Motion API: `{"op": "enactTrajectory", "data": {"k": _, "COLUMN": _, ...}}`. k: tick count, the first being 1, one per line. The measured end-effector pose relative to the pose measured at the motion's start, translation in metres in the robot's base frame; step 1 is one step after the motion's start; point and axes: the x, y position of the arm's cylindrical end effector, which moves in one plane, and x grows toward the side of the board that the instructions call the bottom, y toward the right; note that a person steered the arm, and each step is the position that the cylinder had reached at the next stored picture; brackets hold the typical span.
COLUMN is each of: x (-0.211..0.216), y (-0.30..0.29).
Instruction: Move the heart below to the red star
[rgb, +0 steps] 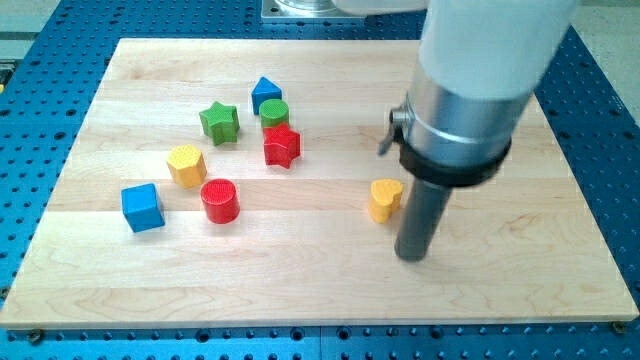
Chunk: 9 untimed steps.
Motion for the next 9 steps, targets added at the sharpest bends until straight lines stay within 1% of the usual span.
{"op": "enactTrajectory", "data": {"k": 1, "x": -0.029, "y": -0.024}}
{"op": "enactTrajectory", "data": {"k": 2, "x": -0.032, "y": -0.077}}
{"op": "enactTrajectory", "data": {"k": 3, "x": -0.018, "y": -0.028}}
{"op": "enactTrajectory", "data": {"k": 4, "x": -0.044, "y": 0.007}}
{"op": "enactTrajectory", "data": {"k": 5, "x": -0.059, "y": -0.034}}
{"op": "enactTrajectory", "data": {"k": 6, "x": -0.059, "y": -0.085}}
{"op": "enactTrajectory", "data": {"k": 7, "x": -0.059, "y": -0.109}}
{"op": "enactTrajectory", "data": {"k": 8, "x": -0.058, "y": -0.091}}
{"op": "enactTrajectory", "data": {"k": 9, "x": -0.088, "y": -0.082}}
